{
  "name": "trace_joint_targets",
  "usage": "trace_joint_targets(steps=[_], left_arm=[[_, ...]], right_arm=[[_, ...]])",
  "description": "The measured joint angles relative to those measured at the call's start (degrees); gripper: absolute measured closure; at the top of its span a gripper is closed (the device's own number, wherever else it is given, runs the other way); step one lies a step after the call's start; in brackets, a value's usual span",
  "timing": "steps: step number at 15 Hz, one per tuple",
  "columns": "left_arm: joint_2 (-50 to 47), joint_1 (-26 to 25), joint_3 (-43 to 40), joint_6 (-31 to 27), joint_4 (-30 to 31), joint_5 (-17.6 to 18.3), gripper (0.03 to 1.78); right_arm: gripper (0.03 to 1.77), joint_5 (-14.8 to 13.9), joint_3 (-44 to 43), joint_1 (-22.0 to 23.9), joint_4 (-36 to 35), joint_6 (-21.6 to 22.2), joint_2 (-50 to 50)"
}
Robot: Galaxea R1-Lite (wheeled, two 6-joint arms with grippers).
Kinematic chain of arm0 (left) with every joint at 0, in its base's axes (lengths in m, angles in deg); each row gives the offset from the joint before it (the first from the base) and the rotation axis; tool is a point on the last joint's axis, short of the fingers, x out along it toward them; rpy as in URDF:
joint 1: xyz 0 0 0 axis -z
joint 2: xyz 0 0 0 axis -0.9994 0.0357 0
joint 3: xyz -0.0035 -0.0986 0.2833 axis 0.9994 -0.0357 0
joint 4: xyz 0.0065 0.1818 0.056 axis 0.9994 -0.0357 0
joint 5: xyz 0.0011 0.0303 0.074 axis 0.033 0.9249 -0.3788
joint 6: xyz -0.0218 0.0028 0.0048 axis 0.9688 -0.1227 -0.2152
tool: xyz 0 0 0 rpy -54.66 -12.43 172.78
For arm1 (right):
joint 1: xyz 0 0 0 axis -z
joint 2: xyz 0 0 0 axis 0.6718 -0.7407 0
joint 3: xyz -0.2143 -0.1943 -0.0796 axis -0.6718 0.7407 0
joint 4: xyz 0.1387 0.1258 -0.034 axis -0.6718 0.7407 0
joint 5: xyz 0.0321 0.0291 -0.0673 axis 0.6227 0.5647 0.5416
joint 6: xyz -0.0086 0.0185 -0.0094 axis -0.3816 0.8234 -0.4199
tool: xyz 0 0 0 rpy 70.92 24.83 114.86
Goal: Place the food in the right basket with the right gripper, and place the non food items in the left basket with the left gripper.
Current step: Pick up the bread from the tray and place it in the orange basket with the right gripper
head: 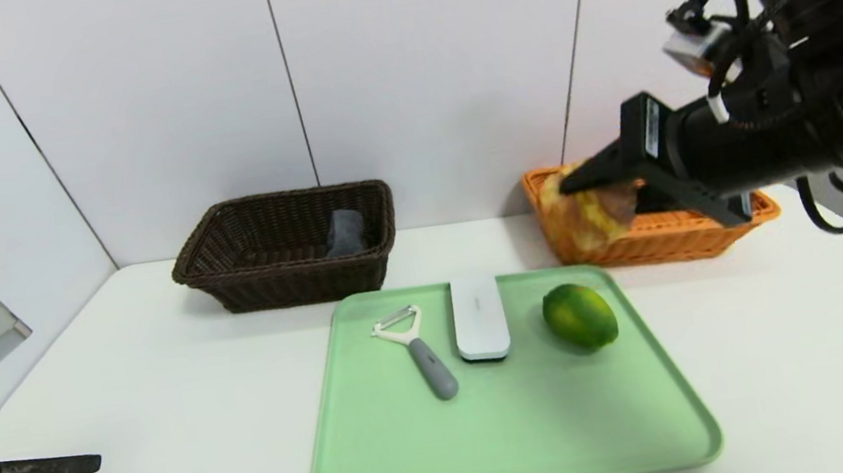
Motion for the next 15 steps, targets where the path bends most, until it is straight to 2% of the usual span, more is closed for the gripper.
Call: trace_joint_targets(steps=[3,5,10,15], left_arm=[[0.09,0.05,0.17,0.00,0.02,-0.02,0.12],[0.09,0.00,0.17,0.00,0.00,-0.22,0.12],[0.06,-0.04,0.20,-0.01,-0.02,-0.39,0.12],[0.06,-0.04,0.02,0.00,-0.09,-0.44,0.12]], right_arm=[[1.04,-4.77,-1.24,7.94,-9.29,-6.81,-3.43],[1.04,-6.45,-1.41,11.72,-13.12,-10.45,-6.92],[1.05,-8.09,-1.41,15.77,-24.04,-11.03,-16.07],[1.05,-10.93,-2.18,17.18,-27.12,-12.90,-23.36]])
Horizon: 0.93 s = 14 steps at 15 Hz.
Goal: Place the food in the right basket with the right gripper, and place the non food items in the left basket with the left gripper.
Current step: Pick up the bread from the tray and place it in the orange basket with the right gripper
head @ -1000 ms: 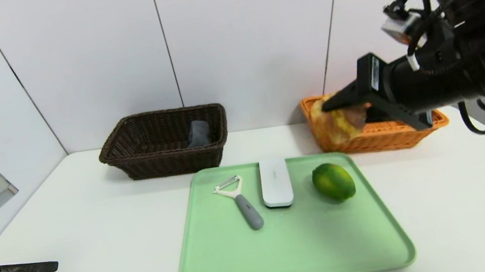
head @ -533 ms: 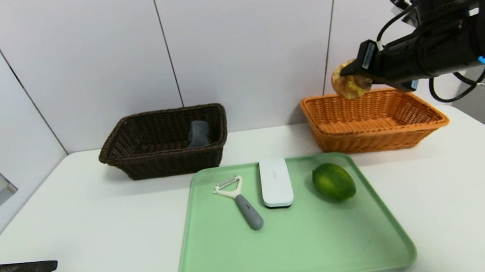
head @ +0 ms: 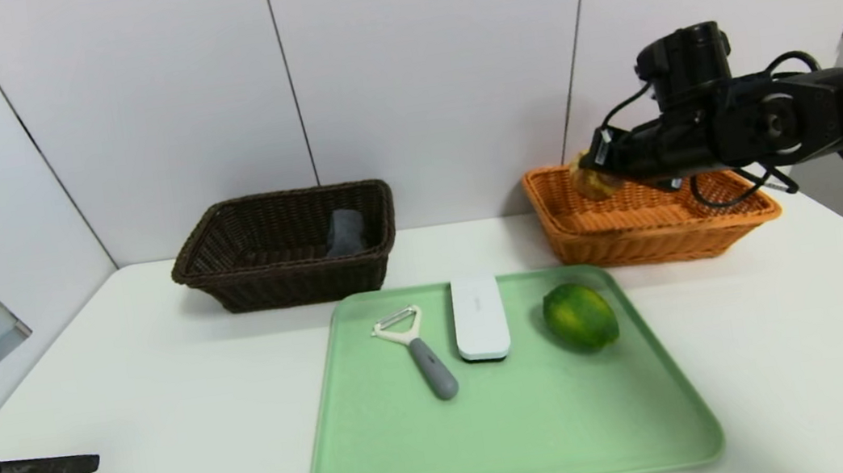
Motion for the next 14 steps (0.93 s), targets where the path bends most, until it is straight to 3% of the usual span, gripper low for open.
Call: trace_joint_targets(steps=[3,12,14], left_arm=[[0.00,0.00,-0.40,0.07,-0.02,-0.02,0.12],[0.77,0.00,-0.77,0.07,1.30,0.35,0.12],[0.77,0.00,-0.90,0.22,1.30,0.33,0.12]], right_arm=[[1.05,-1.38,-0.22,0.41,-0.39,-0.99,-2.94],[1.03,-1.68,-2.60,0.66,-0.33,-2.86,-7.00],[0.81,-2.36,-2.89,0.74,-0.29,-3.32,-7.59]])
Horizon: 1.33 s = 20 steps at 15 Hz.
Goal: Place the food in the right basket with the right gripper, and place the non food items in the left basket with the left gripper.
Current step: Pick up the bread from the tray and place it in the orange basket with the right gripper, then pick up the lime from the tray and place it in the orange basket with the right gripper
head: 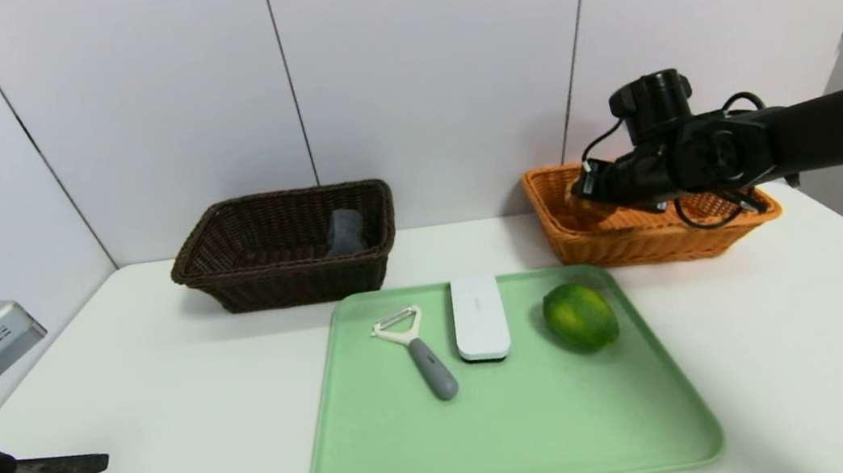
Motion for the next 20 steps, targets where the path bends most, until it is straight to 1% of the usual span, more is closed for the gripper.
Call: trace_joint_targets(steps=[3,6,9,12,13,15,17,18,20], left_arm=[[0.02,0.00,-0.11,0.05,0.00,0.02,0.12],[-0.02,0.00,-0.13,0.07,-0.02,-0.05,0.12],[-0.04,-0.02,-0.13,0.07,0.00,-0.20,0.12],[-0.15,-0.02,-0.06,0.07,-0.02,-0.35,0.12],[-0.15,-0.02,-0.09,0.10,-0.02,-0.33,0.12],[-0.09,-0.02,-0.09,0.05,-0.02,-0.35,0.12],[0.00,0.00,-0.09,0.07,0.00,-0.35,0.12],[0.05,0.00,-0.06,0.07,0.00,-0.35,0.12],[0.13,0.00,-0.05,0.07,0.00,-0.30,0.12]], right_arm=[[0.58,-0.52,-0.74,0.02,0.05,0.00,-0.83],[0.42,-0.54,-1.63,0.09,0.44,-0.35,-0.83],[0.32,-0.89,-2.34,0.06,0.49,-0.44,-0.28],[0.25,-2.55,-2.96,-0.39,1.84,-0.90,3.05],[0.23,-2.71,-3.10,-1.13,3.85,-0.84,5.36],[0.19,-2.82,-3.10,-3.34,11.35,0.09,10.41],[0.17,-2.79,-3.06,-6.01,21.00,2.33,15.92],[0.16,-2.62,-3.01,-7.52,25.51,2.96,18.38],[0.14,-2.16,-2.96,-11.47,36.74,3.38,22.54]])
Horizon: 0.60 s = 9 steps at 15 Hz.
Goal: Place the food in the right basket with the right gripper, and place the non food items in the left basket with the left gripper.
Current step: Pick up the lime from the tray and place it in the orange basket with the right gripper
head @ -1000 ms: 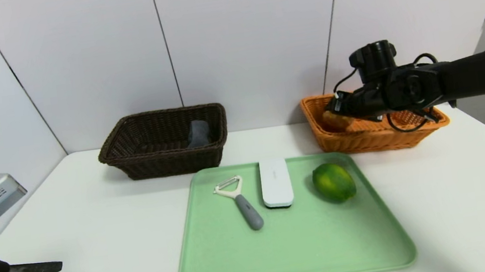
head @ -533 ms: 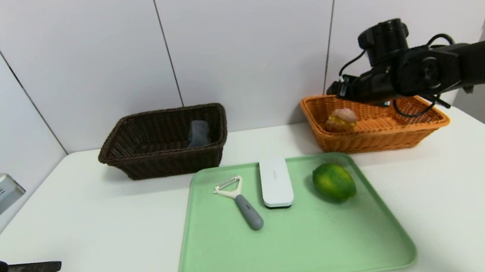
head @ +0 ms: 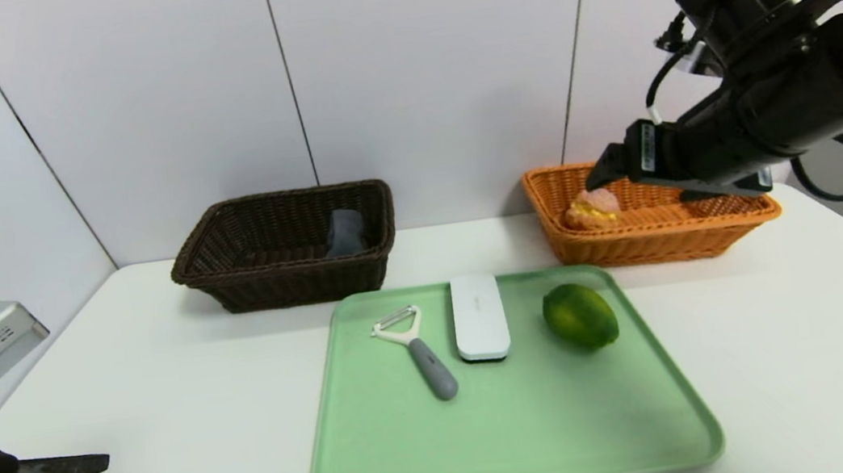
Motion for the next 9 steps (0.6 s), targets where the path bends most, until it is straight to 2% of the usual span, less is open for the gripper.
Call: trace_joint_targets(steps=[1,4,6,9], left_arm=[[0.02,0.04,0.05,0.00,0.00,-0.05,0.12],[-0.13,0.04,0.05,0.00,-0.04,-0.02,0.12],[-0.41,0.00,-0.20,0.09,-0.37,-0.02,0.12],[-1.05,0.00,-0.61,0.06,-0.59,-0.02,0.12]], right_arm=[[0.14,0.67,0.04,-1.73,5.17,0.10,1.46],[0.12,6.38,0.34,-3.55,14.21,0.43,3.36],[0.11,7.19,1.48,-4.60,14.82,-0.21,2.95],[0.11,6.78,2.82,-5.35,14.85,-2.84,0.66]])
